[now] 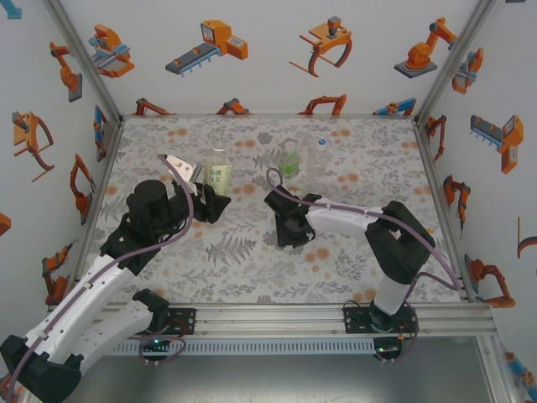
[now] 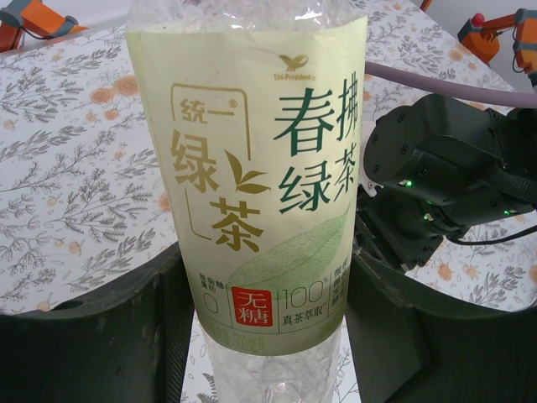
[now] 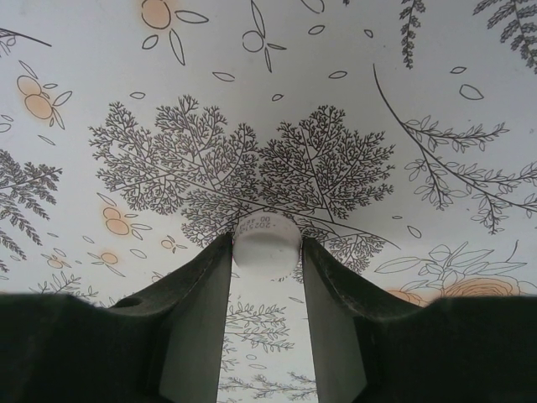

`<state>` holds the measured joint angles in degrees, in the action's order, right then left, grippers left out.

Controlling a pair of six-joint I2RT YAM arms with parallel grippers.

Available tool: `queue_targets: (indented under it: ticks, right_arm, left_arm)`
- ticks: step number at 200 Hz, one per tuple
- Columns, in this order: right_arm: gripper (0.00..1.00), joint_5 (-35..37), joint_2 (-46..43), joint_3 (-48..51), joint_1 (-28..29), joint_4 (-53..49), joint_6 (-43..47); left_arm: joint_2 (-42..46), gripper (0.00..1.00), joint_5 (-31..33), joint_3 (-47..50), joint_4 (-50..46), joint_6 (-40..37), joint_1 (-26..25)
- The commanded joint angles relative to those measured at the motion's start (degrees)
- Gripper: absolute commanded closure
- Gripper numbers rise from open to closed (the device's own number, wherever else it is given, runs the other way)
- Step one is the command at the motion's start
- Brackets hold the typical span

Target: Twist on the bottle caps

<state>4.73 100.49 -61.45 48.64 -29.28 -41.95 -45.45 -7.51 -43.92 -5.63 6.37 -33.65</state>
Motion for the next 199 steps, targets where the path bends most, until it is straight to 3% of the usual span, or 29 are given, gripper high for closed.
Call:
queue_targets:
  ticks: [1, 72, 152, 199]
  right_arm:
    - [0.61, -0.3, 0.8, 0.3, 0.6, -1.0, -0.5]
    - [0.68, 0.6, -0.6, 0.2, 0.6, -1.5, -0.2]
    - [0.76, 0.9, -16.0, -1.8, -0.2, -2.4, 7.9]
    - [0.84, -2.5, -28.7, -3.9, -0.4, -2.9, 20.5]
  left_arm:
    - [0.4, 1.0, -0.6, -0.4, 1.3, 0.6, 0.4]
    - [-0.3, 1.0, -2.6, -0.4, 1.1, -0.7, 0.5]
    - [-5.7, 1.0, -21.4, -3.1, -3.1, -15.0, 0.3]
    - [-7.5, 1.0, -27.9, -6.1, -10.4, -25.5, -1.8]
